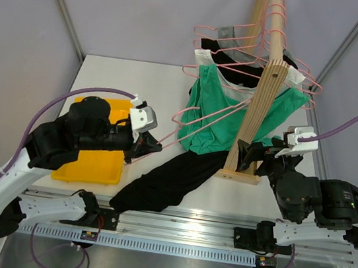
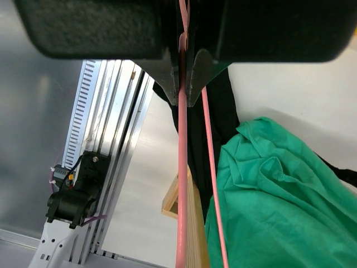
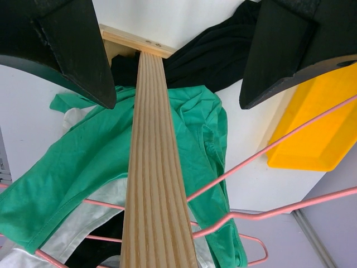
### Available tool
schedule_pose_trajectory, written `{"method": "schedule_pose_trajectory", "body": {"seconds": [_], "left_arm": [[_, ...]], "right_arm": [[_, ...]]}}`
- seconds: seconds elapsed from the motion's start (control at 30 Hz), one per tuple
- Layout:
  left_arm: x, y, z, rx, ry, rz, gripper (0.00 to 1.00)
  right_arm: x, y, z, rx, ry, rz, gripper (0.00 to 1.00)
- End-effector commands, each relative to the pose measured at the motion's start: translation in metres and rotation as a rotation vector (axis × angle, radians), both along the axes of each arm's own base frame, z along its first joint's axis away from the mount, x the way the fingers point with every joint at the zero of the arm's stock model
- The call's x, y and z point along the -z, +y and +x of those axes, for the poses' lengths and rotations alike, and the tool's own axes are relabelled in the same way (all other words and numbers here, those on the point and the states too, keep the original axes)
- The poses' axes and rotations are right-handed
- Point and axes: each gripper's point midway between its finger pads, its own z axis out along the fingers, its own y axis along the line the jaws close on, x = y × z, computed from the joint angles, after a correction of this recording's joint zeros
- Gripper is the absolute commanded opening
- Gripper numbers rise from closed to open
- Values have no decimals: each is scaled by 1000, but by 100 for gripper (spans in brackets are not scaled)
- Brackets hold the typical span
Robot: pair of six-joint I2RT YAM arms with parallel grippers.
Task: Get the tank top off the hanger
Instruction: Hang the hanger back to the clothesline with the left arm
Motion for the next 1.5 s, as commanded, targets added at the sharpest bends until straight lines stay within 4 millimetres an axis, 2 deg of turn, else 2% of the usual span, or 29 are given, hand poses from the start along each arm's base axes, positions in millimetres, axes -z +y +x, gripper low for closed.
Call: {"method": "schedule_pose_trajectory", "body": {"seconds": [0.0, 0.17, 0.3, 0.33, 0.4, 0.47, 0.5, 0.53, 0.57, 0.6, 0.63, 0.7, 0.8, 0.83, 0.87, 0.93, 0.97, 1.0, 1.07, 1.13, 1.17, 1.23, 1.27, 1.47], "left_arm": [[-21, -12, -1, 80, -57, -18, 0], [-19, -24, 17, 66, -72, 23, 0], [-24, -33, 28, 67, -97, 29, 0], [-31, -34, 31, 67, -110, 22, 0], [-29, -42, 37, 87, -112, 44, 0], [-45, -44, 43, 93, -132, 25, 0], [-37, -50, 51, 103, -111, 55, 0], [-51, -47, 59, 90, -128, 35, 0], [-50, -50, 60, 122, -108, 37, 0], [-45, -52, 74, 111, -89, 50, 0], [-54, -52, 77, 115, -99, 36, 0], [-50, -57, 88, 137, -71, 38, 0], [-56, -55, 103, 146, -74, 22, 0], [-49, -59, 110, 158, -50, 37, 0], [-56, -60, 110, 177, -54, 29, 0], [-48, -67, 122, 187, -20, 46, 0], [-46, -69, 123, 194, -13, 53, 0], [-56, -70, 124, 200, -36, 39, 0], [-52, -78, 129, 223, -20, 39, 0], [-65, -81, 132, 229, -52, 18, 0], [-62, -85, 138, 226, -46, 22, 0], [-75, -87, 141, 227, -76, 2, 0], [-72, -92, 143, 240, -58, -1, 0], [-84, -105, 144, 276, -48, -70, 0]], "right_arm": [[-2, -10, 2, 36, -18, 5, 100], [2, -16, 2, 32, -13, 14, 100], [4, -24, 2, 34, -11, 15, 100], [5, -25, 3, 36, -11, 13, 100], [5, -29, 3, 36, -11, 10, 99], [4, -31, 3, 35, -12, 11, 99], [3, -33, 3, 35, -12, 15, 99], [4, -34, 3, 34, -11, 17, 99], [4, -35, 3, 34, -12, 12, 99], [4, -37, 3, 34, -10, 19, 99], [5, -38, 3, 35, -9, 15, 99], [5, -42, 3, 37, -8, 19, 99], [8, -47, 3, 38, -5, 17, 99], [8, -48, 3, 41, -2, 24, 100], [9, -51, 3, 41, -2, 20, 100], [11, -55, 4, 44, 0, 22, 99], [10, -58, 4, 44, 2, 34, 99], [11, -59, 4, 47, 1, 33, 99], [12, -63, 4, 46, 1, 33, 99], [13, -64, 4, 48, 3, 40, 99], [14, -67, 4, 49, 3, 35, 100], [14, -68, 4, 51, 5, 41, 99], [15, -70, 4, 53, 5, 36, 100], [18, -74, 5, 60, 8, 37, 99]]}}
